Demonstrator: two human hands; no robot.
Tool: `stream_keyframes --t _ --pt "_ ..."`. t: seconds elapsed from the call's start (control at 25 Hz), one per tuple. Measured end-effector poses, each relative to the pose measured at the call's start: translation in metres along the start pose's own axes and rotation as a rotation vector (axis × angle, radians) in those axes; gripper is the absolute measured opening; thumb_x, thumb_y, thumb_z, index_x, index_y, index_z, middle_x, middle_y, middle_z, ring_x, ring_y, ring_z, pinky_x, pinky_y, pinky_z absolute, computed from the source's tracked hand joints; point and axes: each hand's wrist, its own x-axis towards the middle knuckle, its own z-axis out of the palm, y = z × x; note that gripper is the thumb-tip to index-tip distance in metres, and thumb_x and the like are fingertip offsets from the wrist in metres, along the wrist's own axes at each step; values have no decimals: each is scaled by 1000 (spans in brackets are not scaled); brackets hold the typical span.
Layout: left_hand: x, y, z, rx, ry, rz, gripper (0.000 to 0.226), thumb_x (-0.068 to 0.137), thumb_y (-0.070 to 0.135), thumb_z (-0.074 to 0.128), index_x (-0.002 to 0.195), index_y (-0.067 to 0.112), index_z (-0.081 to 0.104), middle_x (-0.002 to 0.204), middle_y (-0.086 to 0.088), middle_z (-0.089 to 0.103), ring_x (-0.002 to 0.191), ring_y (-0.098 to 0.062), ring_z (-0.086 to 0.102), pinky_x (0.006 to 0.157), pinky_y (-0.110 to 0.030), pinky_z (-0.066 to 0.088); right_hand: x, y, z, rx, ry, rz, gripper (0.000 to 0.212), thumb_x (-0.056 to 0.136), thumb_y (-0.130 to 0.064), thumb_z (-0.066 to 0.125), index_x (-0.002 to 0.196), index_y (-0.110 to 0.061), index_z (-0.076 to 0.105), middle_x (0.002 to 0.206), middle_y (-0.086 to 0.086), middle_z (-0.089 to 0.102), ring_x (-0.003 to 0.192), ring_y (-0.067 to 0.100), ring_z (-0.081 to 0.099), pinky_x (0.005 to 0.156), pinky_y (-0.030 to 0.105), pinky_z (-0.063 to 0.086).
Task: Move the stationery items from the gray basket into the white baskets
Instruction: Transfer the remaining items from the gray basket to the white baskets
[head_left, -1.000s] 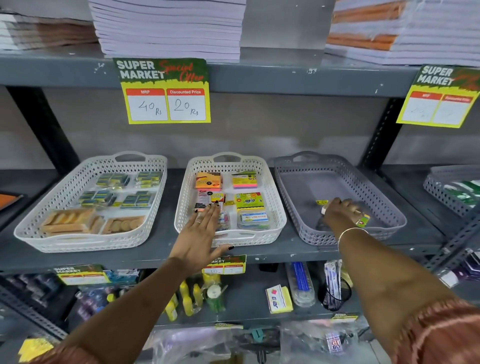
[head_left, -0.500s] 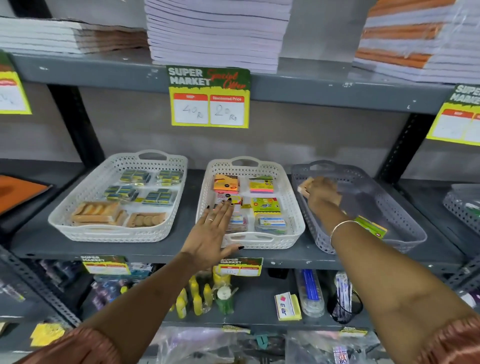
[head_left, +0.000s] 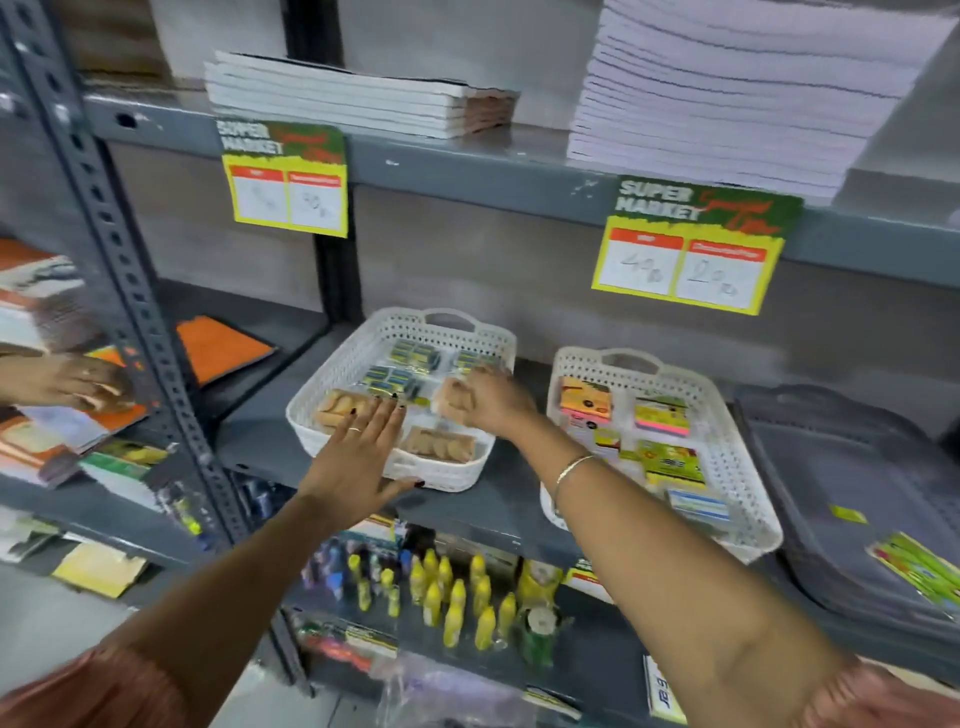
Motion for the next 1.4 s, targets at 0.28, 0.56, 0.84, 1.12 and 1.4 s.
stream_keyframes --t 0.28,0.56,0.84,1.12,1.4 --pt "0 2 5 -51 43 31 90 83 69 14 136 -1 34 142 -19 39 131 -32 35 104 -49 31 8 -16 43 -40 -126 -44 20 90 -23 59 79 -16 43 102 15 56 95 24 55 76 33 41" --pt "2 2 5 -52 5 8 95 82 70 0 139 -1 28 144 -18 35 132 -31 33 105 -47 31 10 -8 44 22 -152 -72 24 85 -16 64 107 -11 58 130 18 54 110 26 53 87 32 43" --pt "4 35 -11 -66 93 45 89 85 68 2 141 1 17 147 -18 30 135 -30 21 107 -49 16 -19 42 -17 58 126 57 63 86 -22 66 141 -6 39 146 16 40 137 33 33 110 39 34" --pt "33 191 -36 -151 160 378 89 85 68 3 140 0 17 148 -16 27 137 -28 22 106 -48 18 -93 175 -72 -50 334 461 51 90 -16 54 139 -9 41 142 15 43 133 33 38 104 40 42" --pt "36 312 -39 -124 80 497 89 83 68 -7 139 5 19 146 -14 33 135 -29 27 107 -51 17 -194 313 -95 -208 293 831 43 93 -12 52 134 -2 44 137 22 47 128 36 45 103 41 43"
